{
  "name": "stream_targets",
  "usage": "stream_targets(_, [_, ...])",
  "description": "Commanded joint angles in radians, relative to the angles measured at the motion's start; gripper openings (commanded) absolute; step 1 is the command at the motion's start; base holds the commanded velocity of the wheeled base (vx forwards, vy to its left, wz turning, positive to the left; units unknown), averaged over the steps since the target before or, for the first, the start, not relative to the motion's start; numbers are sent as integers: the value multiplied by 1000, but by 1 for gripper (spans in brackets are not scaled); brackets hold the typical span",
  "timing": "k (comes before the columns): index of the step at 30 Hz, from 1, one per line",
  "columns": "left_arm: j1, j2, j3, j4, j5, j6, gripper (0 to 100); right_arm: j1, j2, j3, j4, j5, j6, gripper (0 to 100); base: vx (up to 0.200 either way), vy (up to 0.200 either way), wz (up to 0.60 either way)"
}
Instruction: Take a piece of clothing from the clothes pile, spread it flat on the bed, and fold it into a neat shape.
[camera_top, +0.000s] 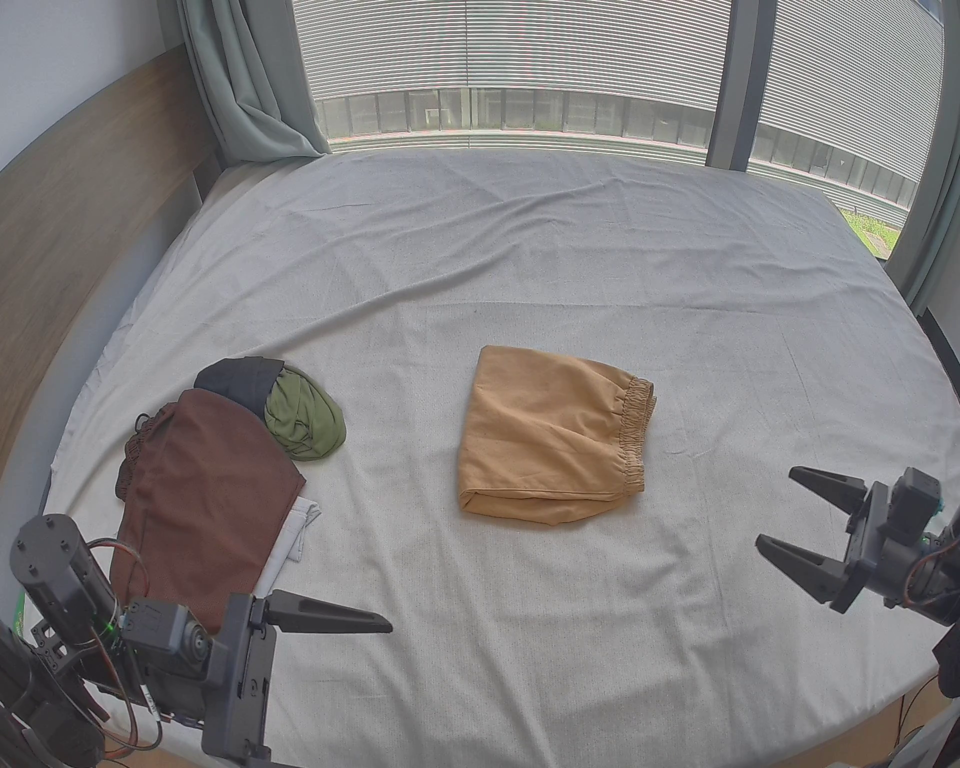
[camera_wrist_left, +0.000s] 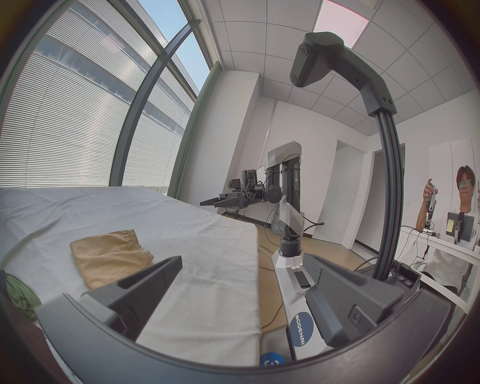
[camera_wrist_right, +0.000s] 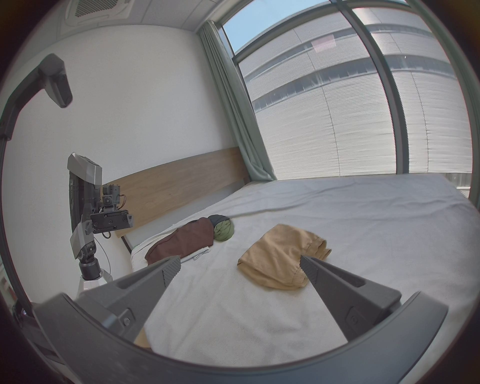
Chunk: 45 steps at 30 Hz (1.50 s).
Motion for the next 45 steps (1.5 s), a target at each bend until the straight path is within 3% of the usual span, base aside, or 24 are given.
stream_targets(1, [-15, -191, 18, 74, 3, -27, 100, -47, -268, 20, 104, -11, -4, 100, 0, 0, 0])
stream_targets(3, [-19, -241, 18, 119, 3, -27, 100, -50, -342, 20, 164, -11, -4, 100, 0, 0, 0])
stream_targets(8, [-84, -441, 18, 373, 5, -25, 100, -56, -626, 20, 439, -9, -4, 100, 0, 0, 0])
stream_targets(9, [-84, -441, 18, 373, 5, -25, 100, -56, -626, 20, 439, -9, -4, 100, 0, 0, 0])
stream_targets(10, [-79, -511, 18, 472, 8, -24, 100, -67, -742, 20, 551, -8, -2, 100, 0, 0, 0])
stream_targets(12, [-68, -572, 18, 545, 9, -22, 100, -72, -830, 20, 633, -8, 1, 100, 0, 0, 0])
stream_targets(26, [137, -971, 18, 915, 9, -25, 100, -104, -1416, 20, 1193, -8, 38, 100, 0, 0, 0])
stream_targets(33, [237, -1203, 18, 1145, 11, -33, 100, -152, -1494, 20, 1308, -20, 10, 100, 0, 0, 0])
stream_targets(36, [300, -1346, 16, 1228, 12, -98, 100, -148, -1494, 20, 1347, -144, -25, 100, 0, 0, 0])
stream_targets(39, [357, -1533, 18, 1240, 28, -309, 100, -148, -1494, 20, 1367, -276, -32, 100, 0, 0, 0])
stream_targets(40, [358, -1533, 16, 1234, 40, -335, 100, -150, -1494, 20, 1367, -299, -33, 100, 0, 0, 0])
stream_targets(45, [357, -1514, 16, 1212, 209, -332, 100, -152, -1494, 20, 1367, -422, -53, 100, 0, 0, 0])
